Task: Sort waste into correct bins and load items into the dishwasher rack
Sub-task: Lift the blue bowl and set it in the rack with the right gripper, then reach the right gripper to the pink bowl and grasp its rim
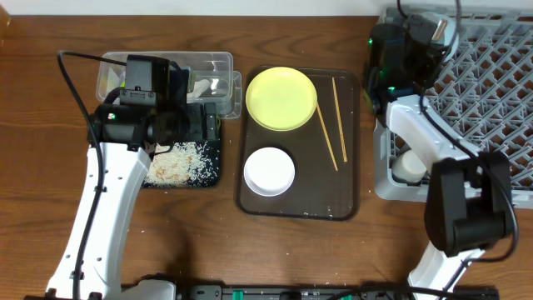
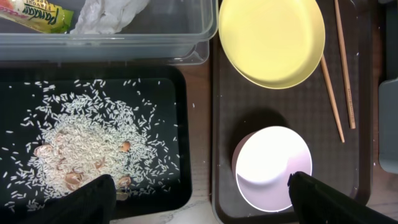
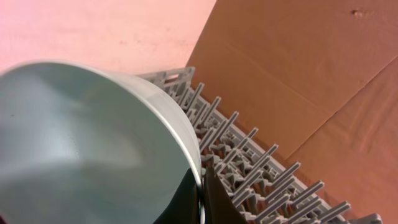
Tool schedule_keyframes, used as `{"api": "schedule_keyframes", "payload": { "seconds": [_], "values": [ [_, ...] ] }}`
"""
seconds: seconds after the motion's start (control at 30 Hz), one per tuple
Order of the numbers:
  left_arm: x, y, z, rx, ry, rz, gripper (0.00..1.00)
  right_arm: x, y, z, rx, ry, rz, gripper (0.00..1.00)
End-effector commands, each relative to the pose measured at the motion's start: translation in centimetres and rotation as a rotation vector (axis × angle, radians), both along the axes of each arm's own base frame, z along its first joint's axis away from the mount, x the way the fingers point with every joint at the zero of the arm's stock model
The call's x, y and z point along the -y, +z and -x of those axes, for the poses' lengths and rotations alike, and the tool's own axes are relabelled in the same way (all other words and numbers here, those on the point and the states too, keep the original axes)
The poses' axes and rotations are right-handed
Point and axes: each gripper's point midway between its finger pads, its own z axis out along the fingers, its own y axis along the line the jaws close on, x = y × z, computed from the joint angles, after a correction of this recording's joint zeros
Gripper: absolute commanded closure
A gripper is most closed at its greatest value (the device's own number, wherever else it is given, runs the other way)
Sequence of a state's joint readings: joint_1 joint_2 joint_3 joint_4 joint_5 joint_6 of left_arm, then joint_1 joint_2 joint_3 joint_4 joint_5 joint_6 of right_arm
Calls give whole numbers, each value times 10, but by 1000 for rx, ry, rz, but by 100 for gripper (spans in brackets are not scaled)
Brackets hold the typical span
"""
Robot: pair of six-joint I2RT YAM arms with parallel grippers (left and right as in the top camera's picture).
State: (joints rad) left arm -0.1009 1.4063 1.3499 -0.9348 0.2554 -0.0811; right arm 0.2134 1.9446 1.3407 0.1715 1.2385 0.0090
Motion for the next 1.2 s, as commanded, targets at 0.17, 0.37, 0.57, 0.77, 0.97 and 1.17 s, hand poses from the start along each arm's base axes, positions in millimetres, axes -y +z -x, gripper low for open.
{"api": "schedule_keyframes", "payload": {
  "seconds": [0.17, 0.37, 0.57, 0.77, 0.97, 1.17],
  "values": [
    [-1, 2, -3, 8, 1, -6, 9, 15, -17, -1, -19, -77, 40, 99],
    [-1, 2, -3, 7, 1, -6, 9, 15, -20, -13, 2, -11, 1, 99],
    [-1, 2, -3, 8, 1, -6, 9, 28, -32, -23, -32, 20, -6, 99],
    [-1, 2, -3, 8, 1, -6, 9, 25, -49, -31, -92, 59, 9, 99],
    [-1, 2, -3, 8, 1, -6, 9, 23, -61, -39, -137, 75, 60, 99],
    [-1, 2, -3, 7, 1, -6, 9, 17, -65, -39, -162, 87, 69, 99]
  ]
}}
